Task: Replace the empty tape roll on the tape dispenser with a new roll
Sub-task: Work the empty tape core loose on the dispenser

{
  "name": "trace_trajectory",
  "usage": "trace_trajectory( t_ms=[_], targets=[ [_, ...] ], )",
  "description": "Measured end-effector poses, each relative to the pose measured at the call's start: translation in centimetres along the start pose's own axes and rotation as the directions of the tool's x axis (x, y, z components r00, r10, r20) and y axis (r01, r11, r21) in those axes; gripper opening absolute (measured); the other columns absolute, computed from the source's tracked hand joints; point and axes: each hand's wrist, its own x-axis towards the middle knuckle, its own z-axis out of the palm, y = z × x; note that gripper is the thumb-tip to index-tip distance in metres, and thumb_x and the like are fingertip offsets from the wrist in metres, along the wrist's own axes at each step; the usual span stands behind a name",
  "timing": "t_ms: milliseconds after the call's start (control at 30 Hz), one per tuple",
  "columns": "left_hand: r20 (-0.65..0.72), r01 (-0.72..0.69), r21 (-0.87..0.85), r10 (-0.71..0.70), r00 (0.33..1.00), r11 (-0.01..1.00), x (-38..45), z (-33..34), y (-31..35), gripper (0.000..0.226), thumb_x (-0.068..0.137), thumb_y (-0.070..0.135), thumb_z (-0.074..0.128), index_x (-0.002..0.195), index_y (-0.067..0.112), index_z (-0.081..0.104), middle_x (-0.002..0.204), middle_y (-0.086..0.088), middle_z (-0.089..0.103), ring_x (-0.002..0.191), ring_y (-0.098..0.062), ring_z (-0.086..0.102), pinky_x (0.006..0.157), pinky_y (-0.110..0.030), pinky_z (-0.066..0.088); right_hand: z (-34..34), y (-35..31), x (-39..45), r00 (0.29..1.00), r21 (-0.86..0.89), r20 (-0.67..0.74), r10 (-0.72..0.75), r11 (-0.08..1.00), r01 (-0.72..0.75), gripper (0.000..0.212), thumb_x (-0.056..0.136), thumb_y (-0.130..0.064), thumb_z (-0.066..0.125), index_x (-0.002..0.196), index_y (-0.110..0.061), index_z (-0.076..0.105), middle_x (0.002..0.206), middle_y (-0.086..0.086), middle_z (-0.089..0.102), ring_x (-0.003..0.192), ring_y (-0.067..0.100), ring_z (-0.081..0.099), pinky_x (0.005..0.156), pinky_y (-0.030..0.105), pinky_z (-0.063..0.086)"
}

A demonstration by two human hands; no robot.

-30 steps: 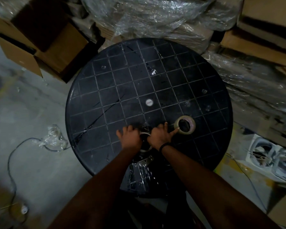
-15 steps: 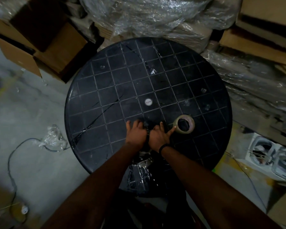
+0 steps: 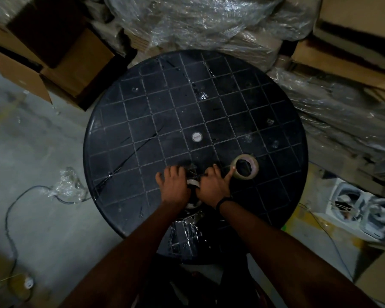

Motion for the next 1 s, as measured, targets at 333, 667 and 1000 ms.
trace_trajectory(
  t_ms=[333, 667, 1000],
  targets=[
    [0.074, 0.073, -0.041, -0.069, 0.995, 0.997, -4.2, 1.8, 0.2, 0.03, 0.092, 0.03, 0.057, 0.119, 0.022, 0.069, 0.139, -0.001, 0.051, 0.135, -0.026, 0.036, 0.114, -0.057, 0.02, 1.0, -0.1, -3.9, 0.922, 0.205, 0.266, 0.281, 0.918, -0.338, 0.043, 0.083, -0.037, 0.053, 0.12, -0.018, 0.066, 0.138, 0.01, 0.051, 0.138, 0.03, 0.037, 0.112, 0.077, 0.003],
    [-0.106, 0.048, -0.122, -0.062, 0.992, 0.991, -4.7, 3.2, 0.8, 0.054, 0.088, 0.045, 0.061, 0.132, 0.016, 0.058, 0.149, -0.011, 0.045, 0.141, -0.031, 0.034, 0.109, -0.06, 0.027, 2.3, -0.4, -5.7, 0.94, 0.18, 0.059, 0.337, 0.922, -0.342, 0.075, 0.088, -0.07, 0.043, 0.143, -0.019, 0.045, 0.149, 0.014, 0.041, 0.148, 0.037, 0.022, 0.107, 0.08, -0.003],
    [0.03, 0.141, -0.15, -0.138, 0.99, 0.978, -11.2, 7.2, 1.4, 0.089, 0.096, 0.074, 0.014, 0.16, 0.012, 0.022, 0.17, -0.013, 0.011, 0.157, -0.031, 0.007, 0.116, -0.062, 0.018, -0.8, 0.5, -2.1, 0.988, -0.231, 0.042, -0.146, 0.961, 0.152, 0.032, 0.088, -0.032, 0.062, 0.118, -0.022, 0.069, 0.143, 0.008, 0.049, 0.148, 0.03, 0.024, 0.108, 0.081, 0.006]
  ],
)
